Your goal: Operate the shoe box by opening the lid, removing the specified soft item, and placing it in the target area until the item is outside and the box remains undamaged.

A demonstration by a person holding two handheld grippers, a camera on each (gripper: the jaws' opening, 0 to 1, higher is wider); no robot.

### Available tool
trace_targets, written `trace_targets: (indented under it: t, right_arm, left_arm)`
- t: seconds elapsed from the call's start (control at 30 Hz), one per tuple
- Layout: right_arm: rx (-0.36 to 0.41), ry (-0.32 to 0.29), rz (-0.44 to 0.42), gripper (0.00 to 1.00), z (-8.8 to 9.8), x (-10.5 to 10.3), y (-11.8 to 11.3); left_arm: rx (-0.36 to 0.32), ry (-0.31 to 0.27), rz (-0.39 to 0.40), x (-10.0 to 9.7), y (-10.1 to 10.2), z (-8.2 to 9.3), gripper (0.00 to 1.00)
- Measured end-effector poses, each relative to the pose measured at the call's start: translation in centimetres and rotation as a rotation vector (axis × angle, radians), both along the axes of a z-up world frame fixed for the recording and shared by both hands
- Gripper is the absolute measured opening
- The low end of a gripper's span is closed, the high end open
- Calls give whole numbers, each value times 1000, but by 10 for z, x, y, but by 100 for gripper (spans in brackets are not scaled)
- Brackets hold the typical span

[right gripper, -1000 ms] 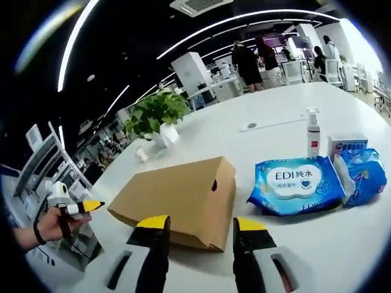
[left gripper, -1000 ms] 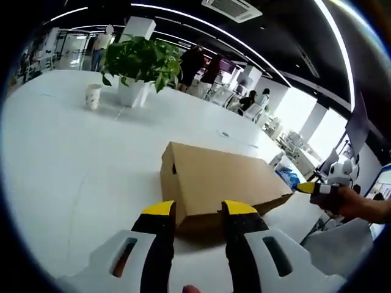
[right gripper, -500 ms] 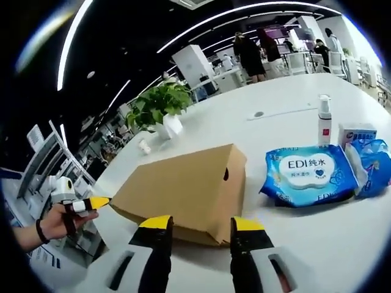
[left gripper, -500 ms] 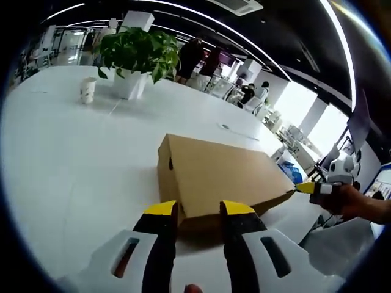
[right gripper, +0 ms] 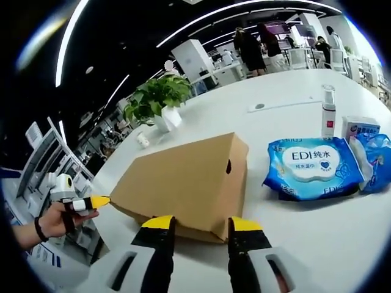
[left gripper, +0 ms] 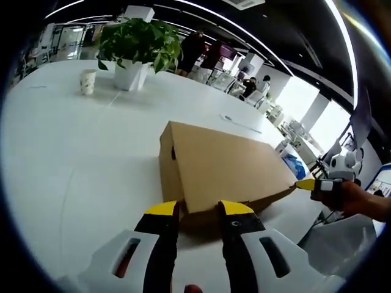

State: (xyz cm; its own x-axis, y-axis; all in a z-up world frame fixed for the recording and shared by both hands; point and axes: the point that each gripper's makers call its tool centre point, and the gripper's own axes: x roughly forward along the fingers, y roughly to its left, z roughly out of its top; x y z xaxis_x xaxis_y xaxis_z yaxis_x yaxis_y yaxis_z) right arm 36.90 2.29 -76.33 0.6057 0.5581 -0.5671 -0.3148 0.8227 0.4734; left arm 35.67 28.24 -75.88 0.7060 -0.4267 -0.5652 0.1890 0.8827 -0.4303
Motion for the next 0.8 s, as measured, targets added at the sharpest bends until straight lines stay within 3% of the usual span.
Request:
trace_targets:
  t: [0.43, 0.8]
  right_arm:
    - [22, 18, -7, 30, -7, 1, 1]
    - [25, 28, -18, 30, -6, 19, 1]
  left_arm:
    - [2, 13, -8, 1, -1, -4, 26]
    - [9, 7, 0, 29, -2, -4, 26]
